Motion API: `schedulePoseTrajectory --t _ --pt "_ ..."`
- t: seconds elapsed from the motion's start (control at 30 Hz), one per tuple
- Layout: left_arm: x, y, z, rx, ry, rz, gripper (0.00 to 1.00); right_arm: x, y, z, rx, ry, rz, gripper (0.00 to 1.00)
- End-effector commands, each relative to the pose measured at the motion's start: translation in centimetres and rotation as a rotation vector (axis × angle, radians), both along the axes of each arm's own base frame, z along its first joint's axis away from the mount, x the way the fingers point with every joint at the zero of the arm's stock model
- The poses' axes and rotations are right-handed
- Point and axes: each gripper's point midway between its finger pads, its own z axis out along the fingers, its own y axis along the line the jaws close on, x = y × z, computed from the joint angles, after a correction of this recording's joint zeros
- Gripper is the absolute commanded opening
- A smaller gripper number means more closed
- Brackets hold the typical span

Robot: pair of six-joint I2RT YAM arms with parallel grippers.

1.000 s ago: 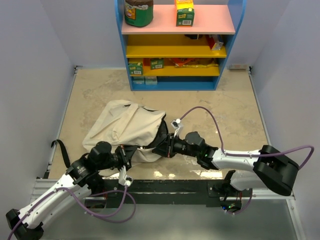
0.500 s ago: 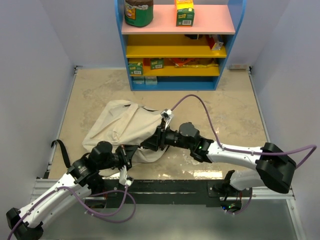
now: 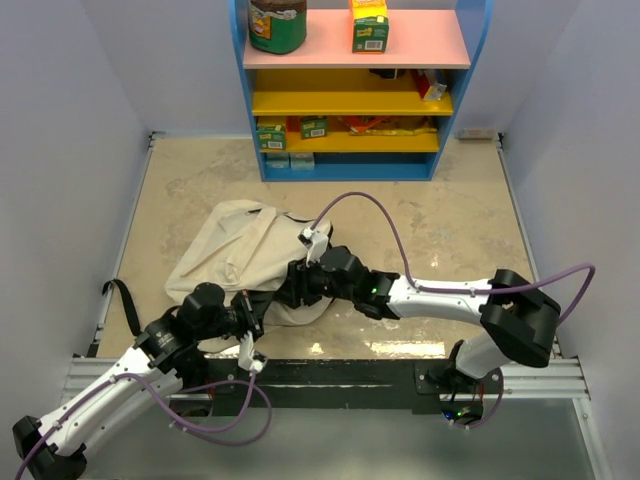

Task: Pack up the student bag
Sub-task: Zip the student bag at the center of the board.

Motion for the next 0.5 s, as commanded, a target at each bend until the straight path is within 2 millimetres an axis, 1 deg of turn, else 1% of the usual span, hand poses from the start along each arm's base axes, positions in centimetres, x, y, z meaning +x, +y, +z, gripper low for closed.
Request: schedulePoseTrajectory --t 0.0,0.07,0.17,0.2,0.27,0.3,0.37,0.4,0.47 --pt "0.85 0.2 1.27 -0.023 -0.051 0.031 0.0 0.52 0.53 0.19 -0.021 -0.022 -0.023 0.54" --pt "0.82 0.31 1.17 -0.02 -0.05 0.033 0.0 0.56 0.8 0.36 -0.005 -0.016 -0.025 0.53" --pt "0.75 0.28 1.25 -0.021 -0.053 0.029 0.0 0.39 1.14 0.2 0.006 0.004 -0.021 0.48" --pt "0.79 0.3 1.32 -0.022 -0.054 0.031 0.0 0.36 1.13 0.16 0.009 0.012 -0.024 0.45" --pt "0.72 0.36 1.22 -0.019 -0.051 0.031 0.0 0.12 1.05 0.36 0.022 0.014 -0.021 0.42" --pt "0.64 0.34 1.12 -0.016 -0.049 0.027 0.0 0.08 1.01 0.34 0.023 0.02 -0.023 0.36" --pt "0.53 0.36 1.07 -0.013 -0.05 0.021 0.0 -0.2 0.93 0.5 0.032 0.029 -0.017 0.3" --pt "0.51 0.37 1.0 -0.013 -0.052 0.021 0.0 -0.15 0.89 0.7 0.043 0.039 -0.024 0.25" --pt "0.44 0.39 0.92 -0.009 -0.054 0.016 0.0 -0.25 0.89 0.75 0.056 0.042 -0.026 0.24"
